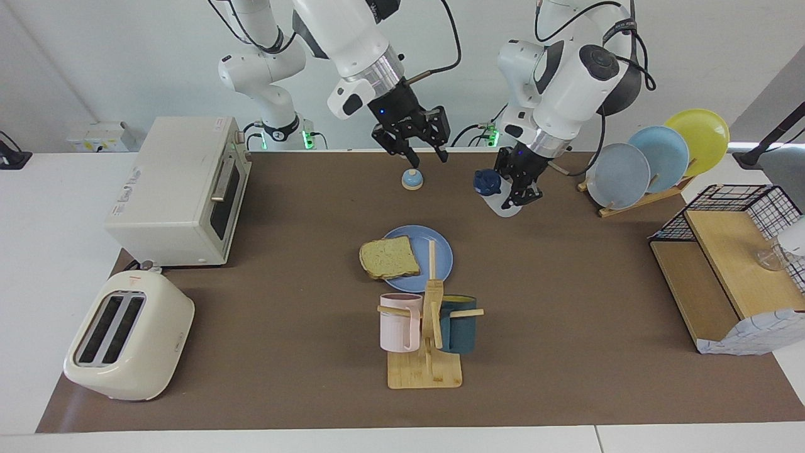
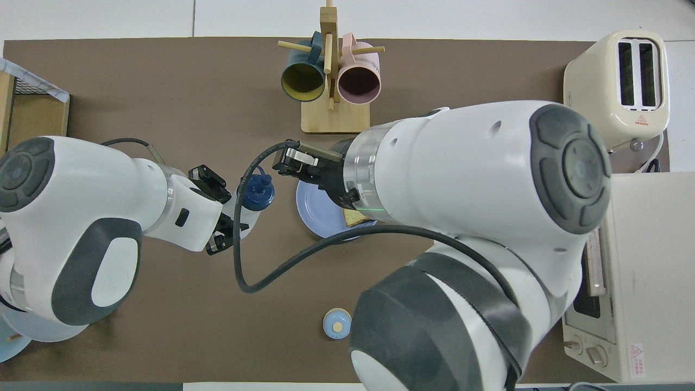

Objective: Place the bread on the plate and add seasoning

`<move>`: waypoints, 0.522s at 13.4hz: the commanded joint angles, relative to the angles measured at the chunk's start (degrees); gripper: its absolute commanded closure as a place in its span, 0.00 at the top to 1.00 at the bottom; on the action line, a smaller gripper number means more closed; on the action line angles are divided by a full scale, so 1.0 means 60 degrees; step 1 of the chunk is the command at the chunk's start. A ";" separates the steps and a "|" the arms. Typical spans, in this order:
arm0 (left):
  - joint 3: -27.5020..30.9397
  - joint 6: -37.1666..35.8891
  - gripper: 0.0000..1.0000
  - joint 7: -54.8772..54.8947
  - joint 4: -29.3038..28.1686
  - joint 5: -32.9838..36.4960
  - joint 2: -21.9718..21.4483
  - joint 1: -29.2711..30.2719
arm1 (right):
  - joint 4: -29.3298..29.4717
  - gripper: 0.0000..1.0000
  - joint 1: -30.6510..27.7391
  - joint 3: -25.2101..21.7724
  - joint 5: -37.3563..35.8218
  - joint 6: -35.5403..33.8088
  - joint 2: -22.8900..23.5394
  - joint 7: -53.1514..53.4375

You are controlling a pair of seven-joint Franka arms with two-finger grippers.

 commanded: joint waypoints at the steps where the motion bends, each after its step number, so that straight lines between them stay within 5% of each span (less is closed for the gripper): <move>1: 0.0132 0.0111 0.00 0.0313 -0.0543 -0.0415 -0.0532 -0.0173 | -0.0075 0.58 0.0268 0.0020 -0.0018 0.0244 0.0016 0.0144; 3: 0.0132 0.0111 0.00 0.0445 -0.0573 -0.0503 -0.0532 -0.0188 | -0.0119 0.45 0.0314 0.0035 -0.0281 0.0302 0.0060 0.0057; 7: 0.0132 0.0068 0.00 0.0794 -0.0602 -0.0635 -0.0547 -0.0320 | -0.0090 0.40 0.0577 0.0020 -0.0429 0.0317 0.0236 0.0100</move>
